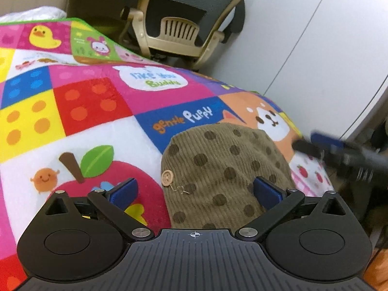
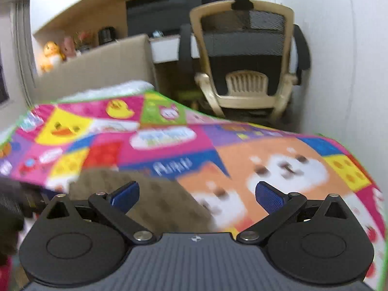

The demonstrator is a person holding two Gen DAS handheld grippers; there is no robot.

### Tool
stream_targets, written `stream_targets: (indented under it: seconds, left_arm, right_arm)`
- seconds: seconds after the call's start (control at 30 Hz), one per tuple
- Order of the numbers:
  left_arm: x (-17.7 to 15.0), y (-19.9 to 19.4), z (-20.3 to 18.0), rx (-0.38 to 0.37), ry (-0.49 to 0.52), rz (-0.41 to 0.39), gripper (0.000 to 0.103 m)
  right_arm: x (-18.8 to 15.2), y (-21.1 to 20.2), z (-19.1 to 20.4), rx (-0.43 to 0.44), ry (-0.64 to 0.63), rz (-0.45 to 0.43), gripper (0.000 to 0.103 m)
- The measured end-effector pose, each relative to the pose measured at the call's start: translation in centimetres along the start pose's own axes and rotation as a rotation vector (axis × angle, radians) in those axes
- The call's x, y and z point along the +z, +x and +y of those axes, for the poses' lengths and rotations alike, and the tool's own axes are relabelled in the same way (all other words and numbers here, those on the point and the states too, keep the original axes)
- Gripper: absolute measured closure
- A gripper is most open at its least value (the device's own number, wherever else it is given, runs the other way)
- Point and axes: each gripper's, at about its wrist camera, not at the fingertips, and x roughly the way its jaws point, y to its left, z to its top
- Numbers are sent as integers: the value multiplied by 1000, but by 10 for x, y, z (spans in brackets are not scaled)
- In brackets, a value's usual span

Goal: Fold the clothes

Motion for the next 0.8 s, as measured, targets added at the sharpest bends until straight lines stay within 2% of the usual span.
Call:
stream_targets:
  seconds: [0.07, 0.13, 0.17, 0.27, 0.4, 0.47, 0.7, 0.8]
  left_arm:
    - [-1, 1, -2, 10, 17, -4, 0]
    - [-1, 1, -2, 15, 20, -3, 0]
    - [-1, 1, -1, 19, 20, -1, 0]
    - [-1, 1, 0, 10, 18, 4, 0]
    - [-2, 0, 1, 5, 18, -1, 0]
    - [-3, 1, 2, 2, 12, -1, 0]
    - [-4, -1, -1, 5, 10, 3, 0]
    - [-6, -9, 0, -45, -27, 9, 1]
  right_arm:
    - [4, 21, 12, 1, -35, 33, 0]
    - [-6, 49, 25, -39, -111, 107, 0]
    - [-13, 55, 28, -30, -129, 118, 0]
    - [-15, 47, 26, -29, -88, 100, 0]
    - [-18, 18, 29, 7, -97, 74, 0]
    - [-25, 6, 29, 23, -92, 84, 0]
    - [-47, 5, 10, 61, 31, 150, 0]
    - [-51, 2, -2, 84, 88, 171, 0]
